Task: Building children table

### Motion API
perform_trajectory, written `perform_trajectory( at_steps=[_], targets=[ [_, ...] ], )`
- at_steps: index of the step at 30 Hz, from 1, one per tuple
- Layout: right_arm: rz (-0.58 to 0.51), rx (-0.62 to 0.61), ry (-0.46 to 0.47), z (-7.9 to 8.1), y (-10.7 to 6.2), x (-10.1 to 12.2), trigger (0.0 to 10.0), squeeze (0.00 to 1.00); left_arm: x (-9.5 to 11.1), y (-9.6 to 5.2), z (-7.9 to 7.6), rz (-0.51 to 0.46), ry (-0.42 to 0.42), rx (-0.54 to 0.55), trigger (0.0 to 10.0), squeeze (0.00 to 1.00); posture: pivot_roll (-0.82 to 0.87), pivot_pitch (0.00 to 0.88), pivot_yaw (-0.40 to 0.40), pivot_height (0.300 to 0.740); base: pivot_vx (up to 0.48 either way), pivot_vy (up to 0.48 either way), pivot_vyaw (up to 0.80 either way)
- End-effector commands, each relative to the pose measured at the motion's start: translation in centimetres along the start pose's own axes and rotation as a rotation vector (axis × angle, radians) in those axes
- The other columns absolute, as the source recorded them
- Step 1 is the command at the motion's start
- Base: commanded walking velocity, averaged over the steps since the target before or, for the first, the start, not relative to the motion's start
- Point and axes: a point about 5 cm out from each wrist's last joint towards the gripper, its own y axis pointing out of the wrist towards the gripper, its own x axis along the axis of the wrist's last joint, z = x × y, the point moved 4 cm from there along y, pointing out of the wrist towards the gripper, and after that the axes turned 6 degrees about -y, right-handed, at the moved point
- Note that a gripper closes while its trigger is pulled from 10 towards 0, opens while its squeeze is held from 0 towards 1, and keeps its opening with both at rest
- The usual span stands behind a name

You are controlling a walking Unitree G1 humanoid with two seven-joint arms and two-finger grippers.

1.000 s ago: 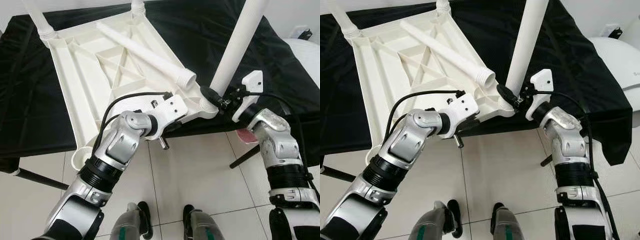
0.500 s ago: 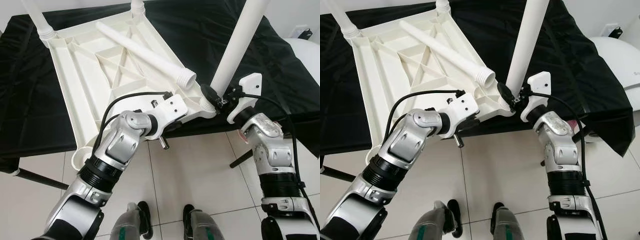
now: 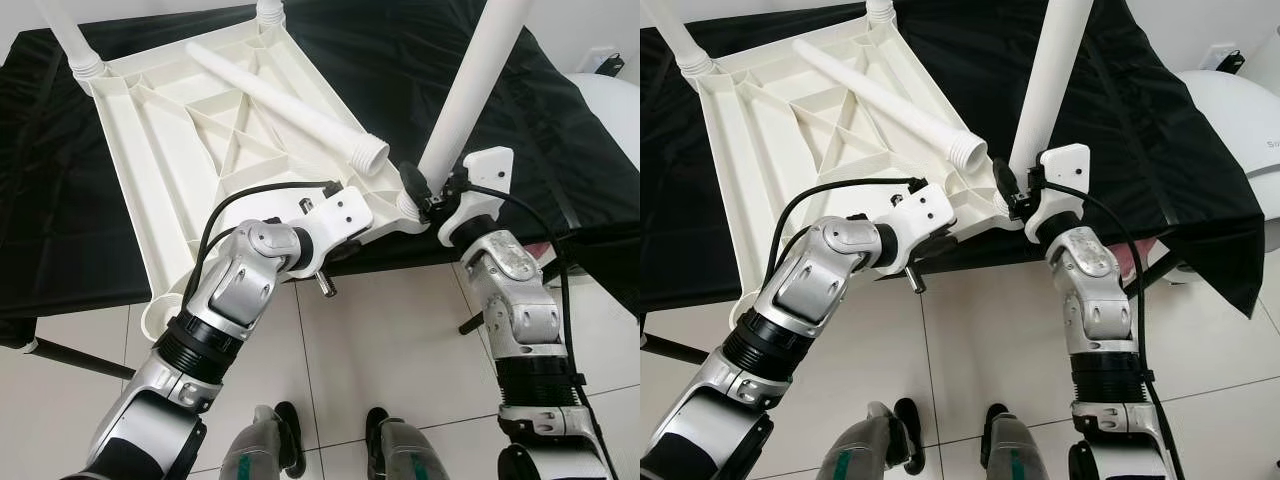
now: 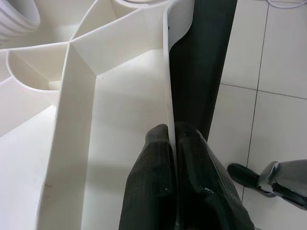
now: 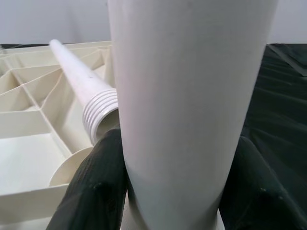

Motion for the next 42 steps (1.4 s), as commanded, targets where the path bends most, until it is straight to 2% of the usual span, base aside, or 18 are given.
perform_trajectory(
  at_steps=[1, 13, 22, 28, 42],
  targets=[
    [-0.072, 0.044, 0.037, 2.2, 0.2, 1.7, 10.0, 0.00, 1.6, -0.2, 0.8, -0.052, 0.050, 0.100, 10.0, 0.00, -0.13, 0.202, 0.045, 0.740, 0.000, 0.000, 0.00],
    [-0.071, -0.085, 0.037, 3.8, 0.0, 1.7, 10.0, 0.00, 1.7, -0.2, 0.7, -0.057, 0.048, 0.101, 10.0, 0.00, -0.13, 0.195, 0.039, 0.740, 0.000, 0.000, 0.00],
    [-0.017, -0.228, -0.005, 3.4, -0.1, 1.0, 10.0, 0.00, 1.7, -0.2, 0.8, -0.057, 0.049, 0.100, 10.0, 0.00, -0.13, 0.195, 0.044, 0.740, 0.000, 0.000, 0.00],
    [0.048, -0.378, -0.043, 2.9, -0.1, 0.0, 10.0, 0.00, 1.7, -0.2, 0.7, -0.057, 0.047, 0.100, 10.0, 0.00, -0.13, 0.198, 0.047, 0.740, 0.000, 0.000, 0.00],
    [0.072, -0.415, -0.036, 3.8, -0.1, -0.4, 10.0, 0.00, 1.7, -0.3, 0.8, -0.055, 0.043, 0.102, 10.0, 0.00, -0.12, 0.207, 0.050, 0.740, 0.000, 0.000, 0.00]
  ],
)
